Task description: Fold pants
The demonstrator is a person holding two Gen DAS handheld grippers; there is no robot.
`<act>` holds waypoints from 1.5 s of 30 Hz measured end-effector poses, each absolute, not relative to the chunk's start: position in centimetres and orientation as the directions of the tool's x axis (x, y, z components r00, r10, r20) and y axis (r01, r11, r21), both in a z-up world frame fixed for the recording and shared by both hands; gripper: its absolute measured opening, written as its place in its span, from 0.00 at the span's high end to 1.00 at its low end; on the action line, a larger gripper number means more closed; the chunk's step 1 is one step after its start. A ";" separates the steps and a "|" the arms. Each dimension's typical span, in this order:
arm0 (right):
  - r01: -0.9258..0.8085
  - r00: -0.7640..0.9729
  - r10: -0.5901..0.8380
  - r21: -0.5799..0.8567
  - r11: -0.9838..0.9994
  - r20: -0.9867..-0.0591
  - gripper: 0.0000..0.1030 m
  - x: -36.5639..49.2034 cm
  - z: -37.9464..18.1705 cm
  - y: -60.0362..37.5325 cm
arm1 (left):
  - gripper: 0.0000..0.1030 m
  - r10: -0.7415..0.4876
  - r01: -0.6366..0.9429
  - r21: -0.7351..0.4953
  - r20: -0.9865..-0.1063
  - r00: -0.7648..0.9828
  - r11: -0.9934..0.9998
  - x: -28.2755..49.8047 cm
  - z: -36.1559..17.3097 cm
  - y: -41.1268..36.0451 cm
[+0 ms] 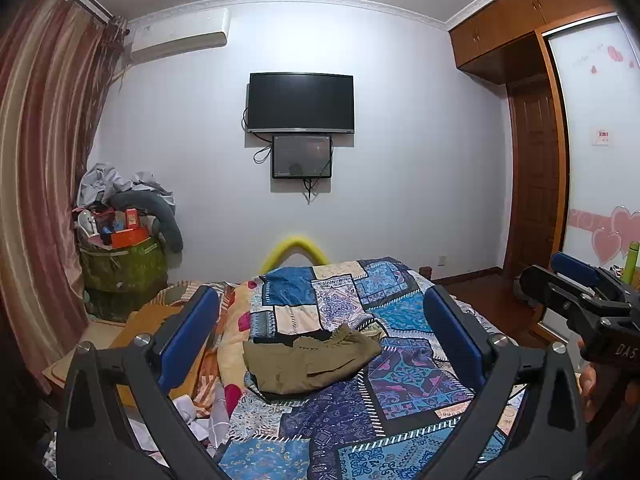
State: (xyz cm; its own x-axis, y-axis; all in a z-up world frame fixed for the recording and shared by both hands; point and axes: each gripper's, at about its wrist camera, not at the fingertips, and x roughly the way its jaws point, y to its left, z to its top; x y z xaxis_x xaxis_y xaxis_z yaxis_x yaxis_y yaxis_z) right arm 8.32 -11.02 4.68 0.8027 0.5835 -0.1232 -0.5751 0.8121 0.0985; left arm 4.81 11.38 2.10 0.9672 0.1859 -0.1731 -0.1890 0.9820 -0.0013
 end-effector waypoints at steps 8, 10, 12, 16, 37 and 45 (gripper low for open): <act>-0.580 0.798 0.588 0.100 0.809 -0.132 0.00 8.3 4.6 -11.1 | 0.00 0.182 -0.187 -0.011 -0.176 0.967 0.982 4.9 1.8 11.5; -0.579 0.798 0.588 0.098 0.809 -0.133 0.00 8.2 4.7 -11.2 | 0.00 0.179 -0.185 -0.014 -0.178 0.968 0.983 5.0 1.8 11.6; -0.579 0.798 0.588 0.099 0.809 -0.133 0.00 8.3 4.6 -11.2 | 0.00 0.179 -0.185 -0.014 -0.177 0.968 0.983 4.9 1.8 11.6; -0.576 0.800 0.584 0.098 0.811 -0.134 0.00 8.3 4.5 -11.3 | 0.00 0.177 -0.182 -0.012 -0.177 0.968 0.983 5.0 1.8 11.5; -0.577 0.798 0.585 0.100 0.811 -0.142 0.00 8.6 4.5 -11.4 | 0.00 0.176 -0.181 -0.013 -0.167 0.970 0.983 4.8 2.0 11.6; -0.577 0.797 0.586 0.102 0.810 -0.146 0.00 8.7 4.6 -11.5 | 0.00 0.168 -0.174 -0.019 -0.172 0.971 0.985 4.8 1.9 11.5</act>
State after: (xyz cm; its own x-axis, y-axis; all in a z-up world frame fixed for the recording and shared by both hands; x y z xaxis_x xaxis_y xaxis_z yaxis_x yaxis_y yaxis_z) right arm 8.71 -11.52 4.61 0.7971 0.5860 -0.1457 -0.5771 0.8103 0.1017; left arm 4.85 11.50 1.95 0.9707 0.1677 -0.1720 -0.1735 0.9846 -0.0193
